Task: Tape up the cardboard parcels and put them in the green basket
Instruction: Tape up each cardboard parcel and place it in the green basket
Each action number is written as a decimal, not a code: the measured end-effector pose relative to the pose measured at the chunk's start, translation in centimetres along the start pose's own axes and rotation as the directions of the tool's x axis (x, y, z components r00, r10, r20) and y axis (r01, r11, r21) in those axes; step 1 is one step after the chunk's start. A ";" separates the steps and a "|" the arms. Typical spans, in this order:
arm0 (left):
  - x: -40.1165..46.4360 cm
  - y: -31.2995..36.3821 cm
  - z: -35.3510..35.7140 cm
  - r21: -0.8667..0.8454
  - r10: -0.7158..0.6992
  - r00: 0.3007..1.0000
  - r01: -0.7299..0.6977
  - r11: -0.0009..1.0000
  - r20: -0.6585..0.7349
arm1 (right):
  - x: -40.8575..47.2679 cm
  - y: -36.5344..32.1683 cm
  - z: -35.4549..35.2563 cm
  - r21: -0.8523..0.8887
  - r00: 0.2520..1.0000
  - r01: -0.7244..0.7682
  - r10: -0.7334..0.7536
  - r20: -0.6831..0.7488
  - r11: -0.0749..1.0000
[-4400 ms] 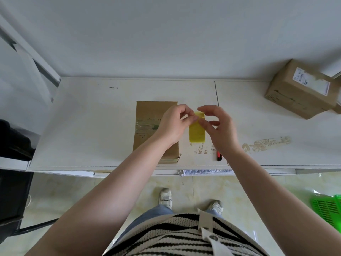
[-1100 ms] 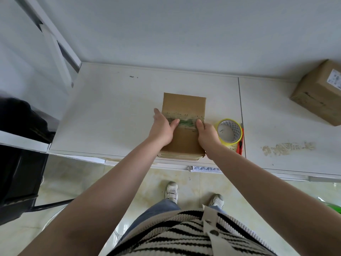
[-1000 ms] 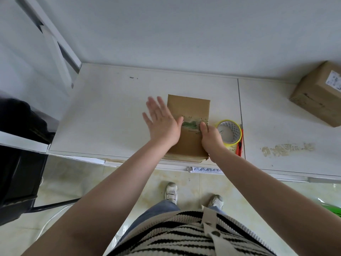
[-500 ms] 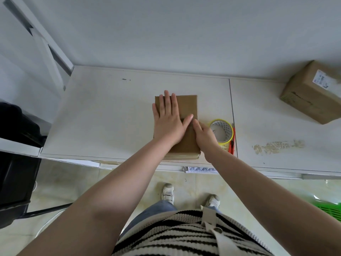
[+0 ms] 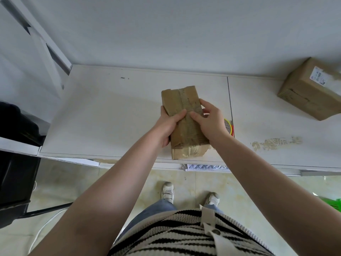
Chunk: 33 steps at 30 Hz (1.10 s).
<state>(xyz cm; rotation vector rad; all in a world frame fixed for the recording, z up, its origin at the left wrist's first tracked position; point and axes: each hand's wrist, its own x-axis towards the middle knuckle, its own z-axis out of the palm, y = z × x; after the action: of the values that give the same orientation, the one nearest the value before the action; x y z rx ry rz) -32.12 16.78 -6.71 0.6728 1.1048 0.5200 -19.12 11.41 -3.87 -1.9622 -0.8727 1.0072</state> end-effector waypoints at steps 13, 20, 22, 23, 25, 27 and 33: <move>-0.2 0.2 -2.9 -0.231 0.008 0.915 0.093 0.969 0.403 | -1.5 0.4 -4.7 0.376 0.954 -0.285 0.222 0.204 0.882; 0.7 -0.3 2.4 0.029 -0.037 0.887 0.027 0.999 0.460 | -3.6 3.1 -9.3 0.562 0.948 -0.317 0.265 0.175 0.764; 0.7 -0.1 5.0 0.199 0.062 0.937 -0.137 0.970 0.344 | -4.5 4.3 -11.2 0.598 0.958 -0.265 0.280 0.070 0.756; 0.5 -0.1 6.5 0.271 0.136 0.951 -0.213 0.939 0.277 | -4.9 5.0 -12.2 0.601 0.957 -0.238 0.290 0.011 0.763; -0.3 -0.4 9.5 0.317 0.209 0.939 -0.294 0.902 0.274 | -5.9 6.4 -14.3 0.608 0.949 -0.190 0.303 -0.088 0.771; -1.9 -1.3 13.3 0.319 0.096 0.888 -0.260 0.911 0.449 | -7.0 7.8 -16.5 0.630 0.939 -0.122 0.295 -0.177 0.767; -5.6 -8.4 25.7 0.533 0.067 0.838 -0.404 0.744 0.541 | -11.7 14.2 -23.4 0.652 0.848 0.028 0.328 -0.417 0.758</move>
<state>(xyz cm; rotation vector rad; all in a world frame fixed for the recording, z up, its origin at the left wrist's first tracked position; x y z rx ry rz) -9.91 1.19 -1.76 1.4825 0.6789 0.1522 -1.12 -12.20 -2.22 -1.5765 -0.0251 0.6783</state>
